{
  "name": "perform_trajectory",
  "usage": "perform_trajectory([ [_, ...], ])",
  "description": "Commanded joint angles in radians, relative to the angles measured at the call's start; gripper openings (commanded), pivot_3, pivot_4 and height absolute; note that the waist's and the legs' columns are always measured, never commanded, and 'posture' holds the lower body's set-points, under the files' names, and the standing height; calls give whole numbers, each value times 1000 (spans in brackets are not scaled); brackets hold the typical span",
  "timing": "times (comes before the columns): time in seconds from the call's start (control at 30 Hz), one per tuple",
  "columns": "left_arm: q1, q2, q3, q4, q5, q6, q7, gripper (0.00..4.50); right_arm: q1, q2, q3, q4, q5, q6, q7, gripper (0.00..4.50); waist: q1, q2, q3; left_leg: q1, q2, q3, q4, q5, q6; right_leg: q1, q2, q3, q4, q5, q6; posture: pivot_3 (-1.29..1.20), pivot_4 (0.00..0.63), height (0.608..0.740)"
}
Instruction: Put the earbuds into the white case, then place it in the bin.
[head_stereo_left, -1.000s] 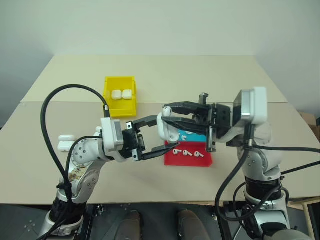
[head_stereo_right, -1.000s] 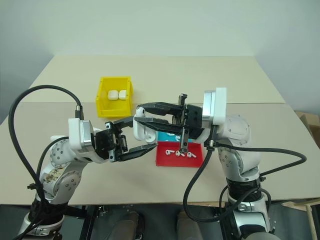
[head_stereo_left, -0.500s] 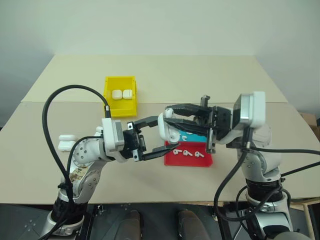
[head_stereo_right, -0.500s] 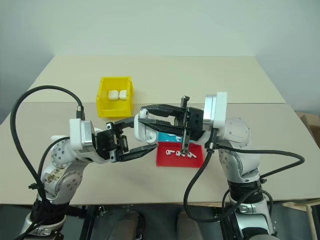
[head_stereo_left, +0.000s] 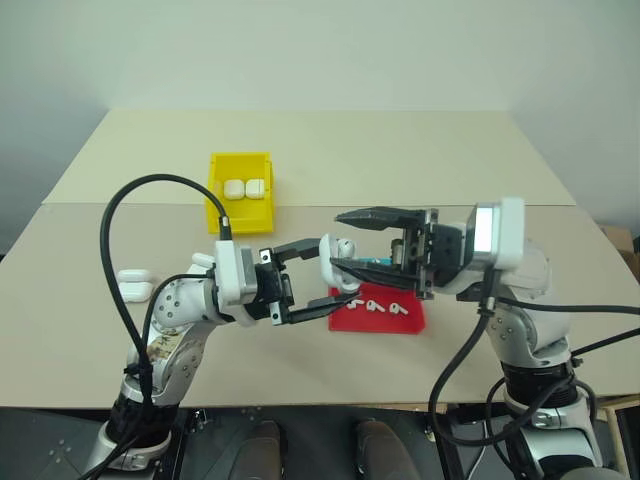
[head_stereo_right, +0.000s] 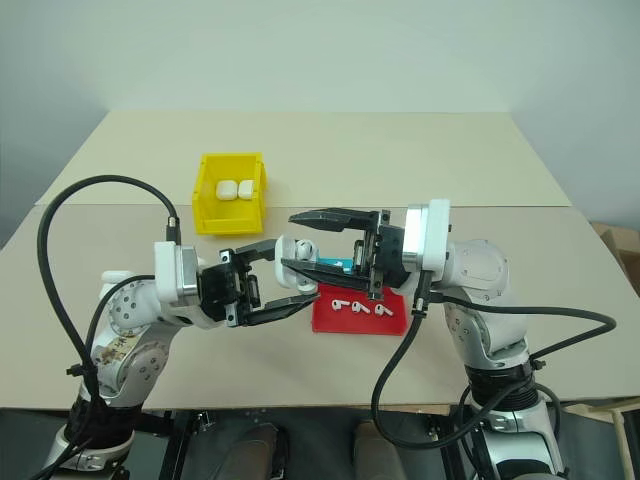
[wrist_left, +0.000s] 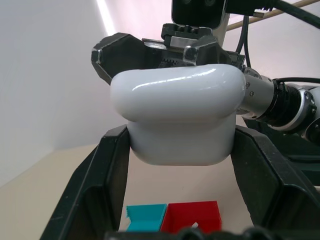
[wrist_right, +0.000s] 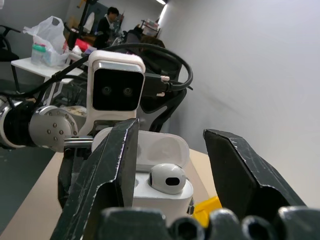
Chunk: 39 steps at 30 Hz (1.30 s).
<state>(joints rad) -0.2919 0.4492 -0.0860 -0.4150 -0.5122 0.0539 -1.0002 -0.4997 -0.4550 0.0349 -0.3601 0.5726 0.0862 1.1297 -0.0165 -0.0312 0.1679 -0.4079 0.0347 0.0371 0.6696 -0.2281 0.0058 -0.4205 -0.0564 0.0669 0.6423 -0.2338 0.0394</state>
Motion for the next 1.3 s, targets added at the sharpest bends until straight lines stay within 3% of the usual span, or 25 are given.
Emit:
perform_trajectory([
  [0.03,30,19,16,11,28,-78,-31,2764,-3,-57,-34,-21,24,7,30,2599,-1,0,0,0,0,0,0,0,0,0,0,0,0,0,0,0,150,740],
  [0.3,115,75,41,39,58,-115,-42,2764,-79,-301,-88,15,-2,116,81,2599,0,0,0,0,0,1,0,0,0,0,0,0,0,0,0,0,150,740],
  [0.43,159,146,48,32,113,-93,-36,2764,-240,-420,52,91,-159,236,95,2599,-9,0,0,1,1,2,0,0,0,-1,0,1,0,-1,-1,0,150,740],
  [0.53,191,178,55,13,122,-71,-19,2764,-369,-446,218,177,-332,270,142,2599,-14,0,0,2,2,2,-1,0,0,-1,0,1,0,-1,-2,0,150,740],
  [0.67,214,179,61,9,116,-83,-13,2764,-526,-406,426,352,-566,265,196,2599,-14,0,0,0,1,3,-1,0,0,-3,0,1,0,-2,-2,0,150,740],
  [0.83,220,168,55,7,125,-93,-4,2764,-659,-311,574,588,-746,149,257,2599,-12,0,0,-1,1,3,-2,0,0,-4,-1,1,0,-1,-2,0,150,740],
  [1.3,248,167,41,-34,154,-69,37,2764,-789,-65,668,1079,-962,-161,285,2599,-22,1,0,-1,1,3,-3,0,0,-4,-1,0,1,-1,-3,0,150,740],
])
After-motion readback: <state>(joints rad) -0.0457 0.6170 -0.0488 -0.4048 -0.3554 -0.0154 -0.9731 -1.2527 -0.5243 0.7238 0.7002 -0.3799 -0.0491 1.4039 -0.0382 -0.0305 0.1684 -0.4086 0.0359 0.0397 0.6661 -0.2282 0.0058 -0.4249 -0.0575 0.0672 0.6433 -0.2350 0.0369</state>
